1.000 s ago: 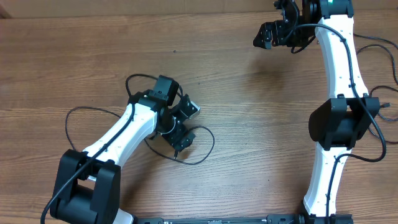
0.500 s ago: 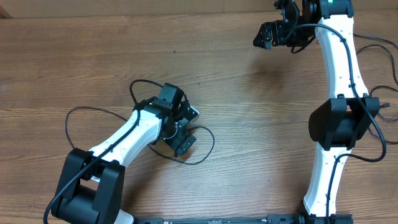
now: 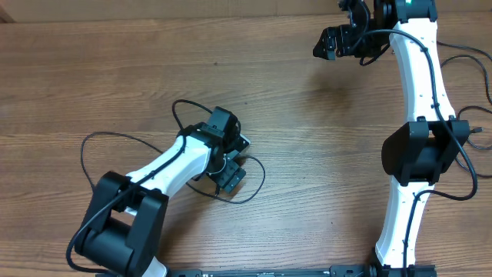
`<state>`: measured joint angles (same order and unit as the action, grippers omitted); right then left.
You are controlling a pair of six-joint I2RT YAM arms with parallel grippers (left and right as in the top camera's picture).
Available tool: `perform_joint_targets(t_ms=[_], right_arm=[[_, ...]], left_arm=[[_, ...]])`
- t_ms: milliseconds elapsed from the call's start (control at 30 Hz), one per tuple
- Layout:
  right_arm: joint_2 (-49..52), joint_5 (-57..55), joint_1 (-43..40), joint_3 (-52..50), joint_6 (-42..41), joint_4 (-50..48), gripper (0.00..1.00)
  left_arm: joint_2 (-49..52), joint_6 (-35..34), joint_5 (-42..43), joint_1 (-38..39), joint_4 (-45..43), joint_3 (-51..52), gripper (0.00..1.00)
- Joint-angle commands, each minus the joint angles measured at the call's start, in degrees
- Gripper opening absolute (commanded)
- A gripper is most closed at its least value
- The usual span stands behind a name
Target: Untangle cables
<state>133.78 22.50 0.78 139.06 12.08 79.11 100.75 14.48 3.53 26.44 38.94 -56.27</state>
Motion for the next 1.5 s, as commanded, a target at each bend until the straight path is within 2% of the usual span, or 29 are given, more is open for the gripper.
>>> perform_joint_targets(t_ms=[0,167,233,300,333,367,400,567,767,900,1100,1200,1367,1467], right_arm=[[-2.0,0.1,-0.2,1.1,0.4,-0.2,1.0],[-2.0,0.1,-0.2,1.1,0.4,-0.2,1.0],[-2.0,0.1,-0.2,1.1,0.4,-0.2,1.0],[-2.0,0.1,-0.2,1.1,0.4,-0.2,1.0],[-2.0,0.1,-0.2,1.1,0.4,-0.2,1.0],[-2.0,0.1,-0.2,1.1,0.4,-0.2,1.0],[-2.0,0.1,-0.2,1.1,0.4,-0.2,1.0],[-2.0,0.1,-0.2,1.1,0.4,-0.2,1.0],[-2.0,0.2,-0.2,1.1,0.0,0.3,1.0],[-2.0,3.0,-0.1,1.1,0.0,0.9,1.0],[-2.0,15.5,0.0,1.1,0.0,0.9,1.0],[-2.0,19.5,0.7,1.1,0.0,0.9,1.0],[-2.0,23.3,3.2,1.1,0.1,0.7,1.0],[-2.0,23.3,7.4,1.1,1.4,-0.1,1.0]], left_arm=[[2.1,-3.3,-1.1,0.6,-1.2,0.7,0.86],[4.6,-4.7,-1.1,0.6,-2.0,0.7,0.73],[5.2,-4.7,-1.0,0.6,-1.9,0.7,0.63],[5.3,-4.7,-1.0,0.6,-1.7,0.7,0.39],[5.3,-4.7,-1.0,0.6,-1.7,0.7,0.32],[5.3,-4.7,-1.0,0.6,-1.7,0.7,0.15],[5.3,-4.7,-1.0,0.6,-1.7,0.7,0.04],[4.7,-4.7,-1.9,0.0,0.3,-0.8,0.04],[1.7,-6.6,-2.7,-3.5,7.6,-8.0,0.04],[-0.8,-9.3,-2.5,-7.3,12.5,-15.8,0.04],[-3.4,-15.8,-2.0,-11.2,17.9,-30.7,0.04],[-3.5,-19.2,-2.1,-11.4,18.9,-37.7,0.04],[-3.5,-19.6,-2.1,-11.4,18.6,-47.2,0.04],[-3.5,-21.4,-2.1,-11.4,17.7,-52.7,0.04]])
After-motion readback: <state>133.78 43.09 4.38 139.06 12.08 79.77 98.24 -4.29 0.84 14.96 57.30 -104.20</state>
